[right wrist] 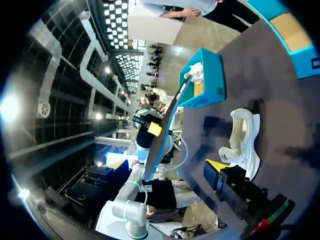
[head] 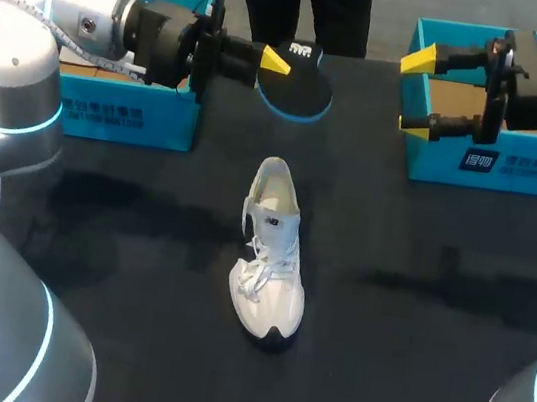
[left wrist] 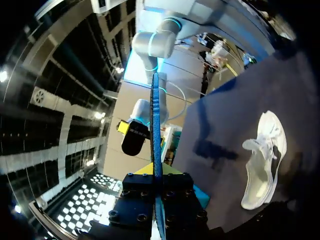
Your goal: Take the shoe out of the shoebox, open the shoe tongue, remove and reinsert the insole, then place the shoe into the shoebox
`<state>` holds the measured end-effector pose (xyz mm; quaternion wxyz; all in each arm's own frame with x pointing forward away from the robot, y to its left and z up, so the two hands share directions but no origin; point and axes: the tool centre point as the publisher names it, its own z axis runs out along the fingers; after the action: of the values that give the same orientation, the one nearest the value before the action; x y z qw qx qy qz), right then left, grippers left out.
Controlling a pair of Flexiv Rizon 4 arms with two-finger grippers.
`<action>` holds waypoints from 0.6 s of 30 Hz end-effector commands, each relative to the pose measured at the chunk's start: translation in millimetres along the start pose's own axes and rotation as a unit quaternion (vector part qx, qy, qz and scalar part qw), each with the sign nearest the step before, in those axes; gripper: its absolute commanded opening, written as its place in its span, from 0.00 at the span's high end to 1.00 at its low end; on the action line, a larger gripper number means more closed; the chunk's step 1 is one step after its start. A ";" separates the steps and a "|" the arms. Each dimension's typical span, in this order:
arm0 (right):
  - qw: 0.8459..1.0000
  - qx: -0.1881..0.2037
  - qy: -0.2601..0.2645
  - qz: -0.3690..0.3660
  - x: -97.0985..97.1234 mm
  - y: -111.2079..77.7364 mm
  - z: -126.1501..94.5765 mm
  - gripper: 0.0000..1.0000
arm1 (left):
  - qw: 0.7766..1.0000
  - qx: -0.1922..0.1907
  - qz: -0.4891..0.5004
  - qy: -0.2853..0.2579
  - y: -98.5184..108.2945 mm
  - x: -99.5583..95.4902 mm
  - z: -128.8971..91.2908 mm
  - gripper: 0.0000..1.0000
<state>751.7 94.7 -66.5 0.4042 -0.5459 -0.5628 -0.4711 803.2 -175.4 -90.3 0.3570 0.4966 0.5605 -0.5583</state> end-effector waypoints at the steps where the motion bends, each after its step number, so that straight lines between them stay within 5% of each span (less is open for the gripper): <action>1: 1.000 0.001 0.000 0.000 -0.2 1.4 1.9 0.00 | 0.997 -0.016 0.072 0.029 -2.1 -4.2 -3.0 1.00; 18: 1.000 0.012 0.003 0.011 0.2 4.0 15.8 0.00 | 0.994 -0.021 0.112 0.000 -4.8 -12.4 -3.7 1.00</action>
<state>748.6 100.7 -68.1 0.4146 -0.5470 -0.5594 -0.4646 806.1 -172.7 -75.3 0.4228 0.5520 0.5136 -0.5028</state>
